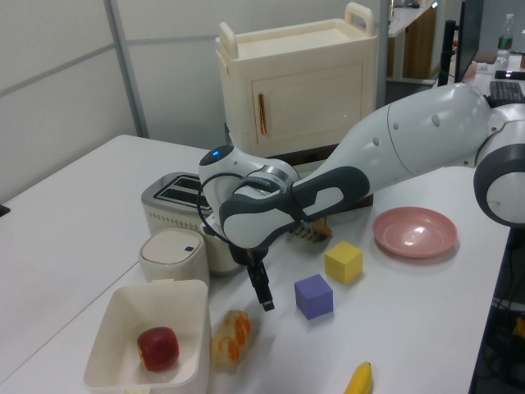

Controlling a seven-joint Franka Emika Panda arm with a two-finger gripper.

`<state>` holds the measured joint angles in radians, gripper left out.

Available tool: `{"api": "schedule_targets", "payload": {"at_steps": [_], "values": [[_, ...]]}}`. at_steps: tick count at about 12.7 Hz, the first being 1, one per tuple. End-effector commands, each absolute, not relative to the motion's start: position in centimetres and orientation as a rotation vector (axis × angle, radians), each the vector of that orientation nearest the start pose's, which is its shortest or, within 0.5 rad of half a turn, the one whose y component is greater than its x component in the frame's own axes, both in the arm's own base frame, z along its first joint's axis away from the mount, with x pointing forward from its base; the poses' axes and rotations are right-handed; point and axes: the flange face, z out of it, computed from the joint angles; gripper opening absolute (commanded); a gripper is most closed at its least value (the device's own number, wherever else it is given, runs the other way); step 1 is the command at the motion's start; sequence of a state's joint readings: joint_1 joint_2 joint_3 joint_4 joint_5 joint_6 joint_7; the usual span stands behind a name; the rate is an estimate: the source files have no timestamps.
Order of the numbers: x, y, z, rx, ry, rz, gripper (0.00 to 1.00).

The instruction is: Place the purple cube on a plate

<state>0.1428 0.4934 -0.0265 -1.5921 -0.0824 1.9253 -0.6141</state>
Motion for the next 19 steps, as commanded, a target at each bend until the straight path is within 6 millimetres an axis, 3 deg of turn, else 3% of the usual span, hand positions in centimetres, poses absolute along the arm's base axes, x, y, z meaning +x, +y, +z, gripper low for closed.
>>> {"api": "schedule_targets", "payload": {"at_steps": [1,6,8,11,12,14,15,18,19], "values": [[62.8,6.7,34.2,-2.813,-1.364,0.442,1.00],[61.4,6.3,33.7,-2.757,-1.417,0.575,1.00],[61.3,5.3,33.7,-2.776,-1.423,0.619,0.90],[61.3,2.4,34.4,-2.805,-1.391,0.630,0.89],[60.9,1.9,34.6,-2.809,-1.386,0.636,0.81],[60.3,1.4,36.0,-2.823,-1.376,0.617,0.51],[59.9,1.1,37.0,-2.820,-1.365,0.632,0.45],[58.3,-2.7,43.2,-2.847,-1.261,0.580,0.43],[57.7,-4.8,45.1,-2.832,-1.234,0.566,0.38]]}}
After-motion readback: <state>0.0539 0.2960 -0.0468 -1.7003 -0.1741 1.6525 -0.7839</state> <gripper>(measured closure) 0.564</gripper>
